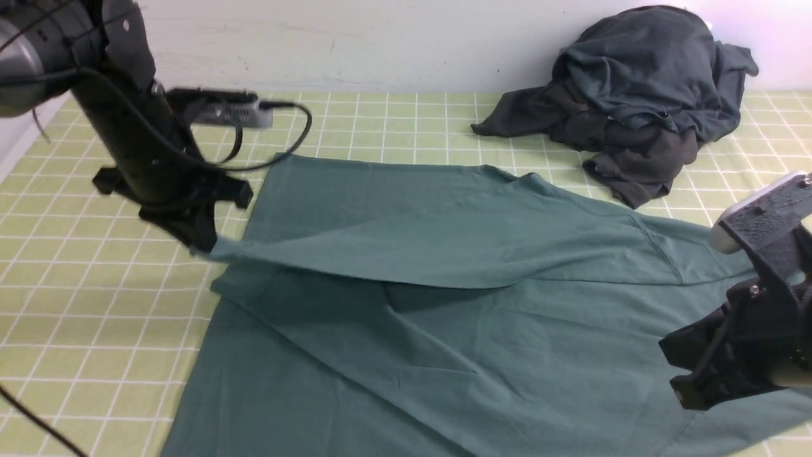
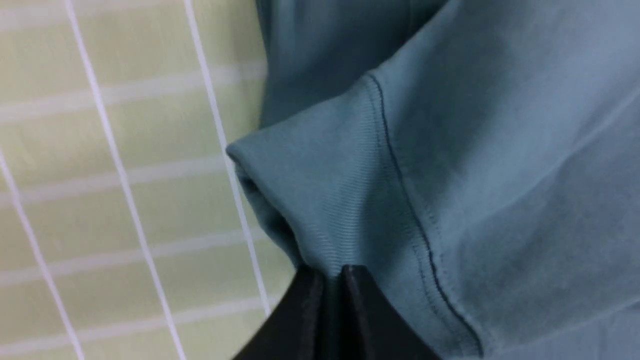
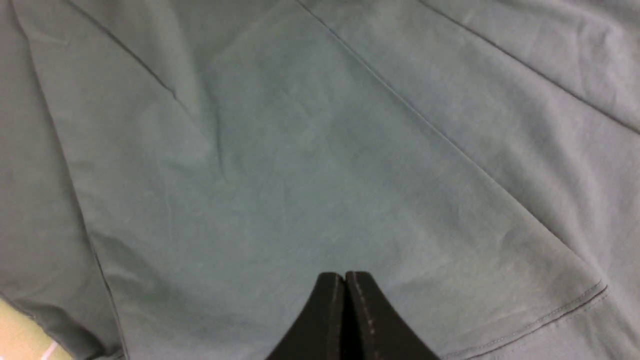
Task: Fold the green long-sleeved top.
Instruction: Use the left arm to drag and drop the cuff onto the cuff closest to the left arm, then use both arms simultaneously to clamp the lower edge of the clothing fabric
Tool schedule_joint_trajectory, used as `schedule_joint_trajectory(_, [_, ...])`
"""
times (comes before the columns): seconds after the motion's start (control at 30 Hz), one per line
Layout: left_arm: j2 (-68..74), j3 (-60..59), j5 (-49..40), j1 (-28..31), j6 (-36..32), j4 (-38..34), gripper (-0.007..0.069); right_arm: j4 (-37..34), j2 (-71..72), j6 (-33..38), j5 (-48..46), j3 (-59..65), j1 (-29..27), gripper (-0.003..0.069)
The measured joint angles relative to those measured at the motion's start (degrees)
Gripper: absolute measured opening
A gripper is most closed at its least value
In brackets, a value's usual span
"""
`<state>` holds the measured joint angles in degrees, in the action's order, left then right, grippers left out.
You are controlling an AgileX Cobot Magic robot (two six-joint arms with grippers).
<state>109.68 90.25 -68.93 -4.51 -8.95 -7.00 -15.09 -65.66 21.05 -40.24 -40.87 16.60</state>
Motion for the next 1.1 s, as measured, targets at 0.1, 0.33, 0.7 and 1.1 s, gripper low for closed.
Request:
schedule_joint_trajectory(0.1, [-0.9,-4.9,1.9,-0.1,-0.6,0.0,0.0043,-0.4,0.0,0.0,-0.1,0.0,0.0,-0.0014])
schedule_joint_trajectory(0.33, [-2.5,-7.7,0.0,-0.7,-1.1,-0.4,0.0268,-1.7,0.0,0.0,-1.1,0.0,0.0,-0.0014])
schedule_joint_trajectory(0.7, [-24.2,-37.8,6.6,-18.6,-13.4,5.3,0.0430,-3.6,0.0,0.6,-3.6,0.0,0.0,-0.0014])
schedule_joint_trajectory(1.1, [-34.5,-61.8,30.0,-21.3,-28.6,12.2,0.0399,-10.5,0.0,7.2,-3.9,0.0,0.0,-0.0014])
